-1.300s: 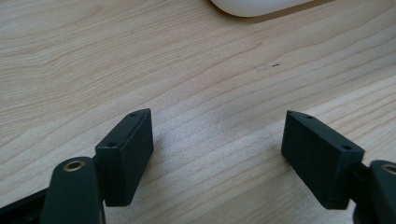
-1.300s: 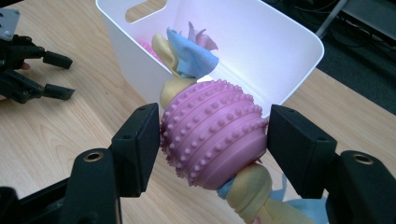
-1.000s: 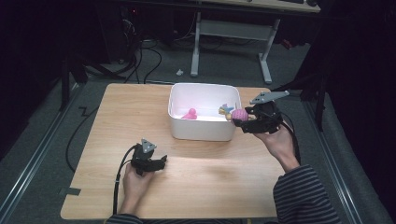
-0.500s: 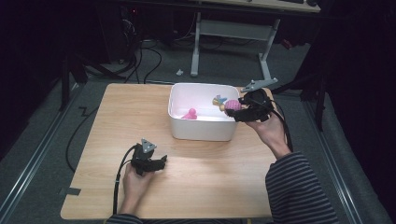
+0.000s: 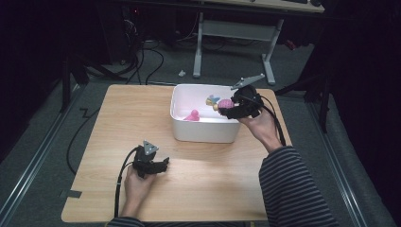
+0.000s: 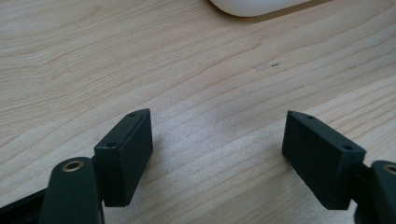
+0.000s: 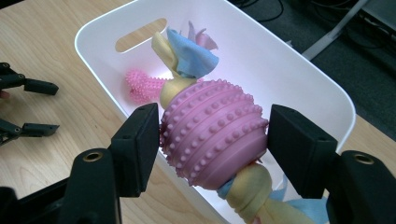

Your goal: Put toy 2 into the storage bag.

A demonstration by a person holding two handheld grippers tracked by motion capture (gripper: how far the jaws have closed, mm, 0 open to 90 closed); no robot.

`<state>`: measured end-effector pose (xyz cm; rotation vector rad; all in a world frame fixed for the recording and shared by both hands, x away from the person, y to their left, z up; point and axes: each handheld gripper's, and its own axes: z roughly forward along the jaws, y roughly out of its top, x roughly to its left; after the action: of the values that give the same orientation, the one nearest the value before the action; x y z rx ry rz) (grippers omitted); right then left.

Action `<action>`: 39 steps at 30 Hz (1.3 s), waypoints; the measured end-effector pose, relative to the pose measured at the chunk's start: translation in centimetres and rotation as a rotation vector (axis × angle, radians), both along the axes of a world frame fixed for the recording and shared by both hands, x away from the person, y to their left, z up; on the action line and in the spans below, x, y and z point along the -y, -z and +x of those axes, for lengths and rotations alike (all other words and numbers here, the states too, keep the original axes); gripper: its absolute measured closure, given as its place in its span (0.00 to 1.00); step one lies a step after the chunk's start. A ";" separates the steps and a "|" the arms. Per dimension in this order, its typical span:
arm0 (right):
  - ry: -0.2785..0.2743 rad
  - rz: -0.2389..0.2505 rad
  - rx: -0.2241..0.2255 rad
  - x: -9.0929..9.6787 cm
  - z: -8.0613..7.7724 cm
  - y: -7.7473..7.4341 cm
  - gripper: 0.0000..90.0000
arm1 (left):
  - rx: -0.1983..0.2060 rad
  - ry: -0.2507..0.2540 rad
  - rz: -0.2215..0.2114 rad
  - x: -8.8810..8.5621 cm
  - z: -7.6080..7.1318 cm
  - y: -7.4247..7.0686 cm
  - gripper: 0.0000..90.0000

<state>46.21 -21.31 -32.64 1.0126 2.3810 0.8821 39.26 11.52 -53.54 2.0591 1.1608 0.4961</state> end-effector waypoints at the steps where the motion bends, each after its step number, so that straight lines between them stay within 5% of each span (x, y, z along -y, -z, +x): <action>1: 0.002 -0.006 -0.004 -0.2 0.2 0.1 0.40 | 0.000 0.000 0.000 0.0 0.0 0.0 0.28; 23: -0.025 -0.043 -0.097 -2.3 1.7 2.6 0.39 | 0.000 0.002 -0.001 0.0 0.0 0.0 0.27; 39: -0.019 -0.004 -0.092 -1.7 1.6 2.3 0.33 | 0.000 0.005 0.001 0.0 0.0 0.0 0.27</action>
<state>47.77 -19.63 -34.90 1.0523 2.4716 0.8549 39.25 11.50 -53.55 2.0621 1.1547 0.4944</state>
